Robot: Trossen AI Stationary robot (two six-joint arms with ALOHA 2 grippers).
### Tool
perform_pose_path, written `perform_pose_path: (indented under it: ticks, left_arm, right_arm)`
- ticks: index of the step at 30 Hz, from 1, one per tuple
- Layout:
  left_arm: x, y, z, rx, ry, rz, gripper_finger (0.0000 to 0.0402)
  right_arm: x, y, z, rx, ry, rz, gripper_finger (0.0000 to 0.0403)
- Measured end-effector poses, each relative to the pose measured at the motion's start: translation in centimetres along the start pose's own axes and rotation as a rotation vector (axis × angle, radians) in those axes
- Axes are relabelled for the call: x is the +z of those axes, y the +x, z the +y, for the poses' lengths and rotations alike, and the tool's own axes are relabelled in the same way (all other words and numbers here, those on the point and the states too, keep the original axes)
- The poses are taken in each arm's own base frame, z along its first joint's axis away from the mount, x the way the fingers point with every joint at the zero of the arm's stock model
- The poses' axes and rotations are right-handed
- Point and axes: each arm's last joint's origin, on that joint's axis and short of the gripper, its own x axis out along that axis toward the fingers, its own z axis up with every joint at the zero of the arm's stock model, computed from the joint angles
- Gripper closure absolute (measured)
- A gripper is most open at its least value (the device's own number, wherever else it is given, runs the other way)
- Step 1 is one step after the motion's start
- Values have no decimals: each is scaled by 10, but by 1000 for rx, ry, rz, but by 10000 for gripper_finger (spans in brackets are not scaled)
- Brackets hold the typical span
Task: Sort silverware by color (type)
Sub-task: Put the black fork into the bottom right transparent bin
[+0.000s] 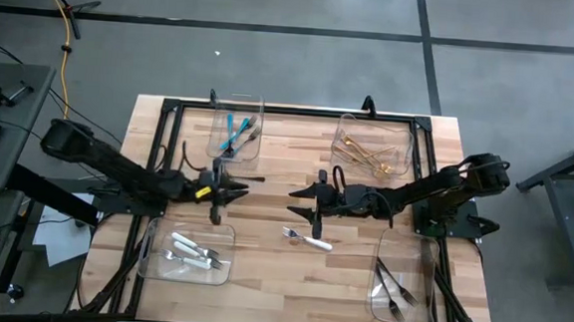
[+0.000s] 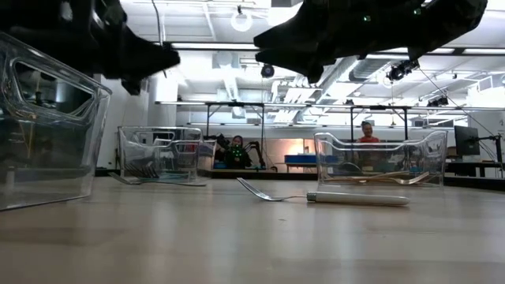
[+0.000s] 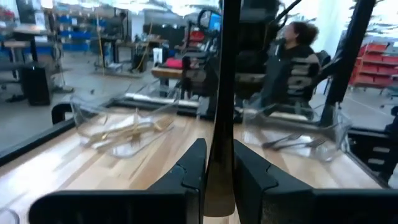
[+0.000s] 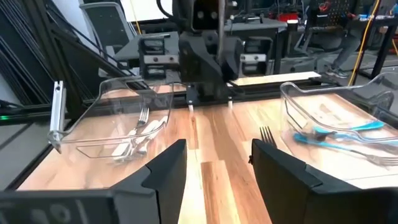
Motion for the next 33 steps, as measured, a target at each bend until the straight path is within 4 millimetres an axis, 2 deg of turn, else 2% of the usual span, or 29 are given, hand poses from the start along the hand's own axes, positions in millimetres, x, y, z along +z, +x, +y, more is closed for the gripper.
perform_pose_path:
  ticks: [7, 26, 29, 33]
  left_arm:
    - [3, -6, -9, 16, 38, -16, 363]
    - [4, -5, -9, 25, 38, -16, 363]
    - [8, 3, -13, 19, 28, -5, 363]
    - [8, 22, -21, 22, 65, 100, 363]
  right_arm:
    - [1, 0, 0, 1, -4, -9, 226]
    - [1, 0, 0, 0, -5, -9, 226]
    - [3, 0, 0, 2, 0, -31, 226]
    - [6, 0, 1, 6, 18, -71, 226]
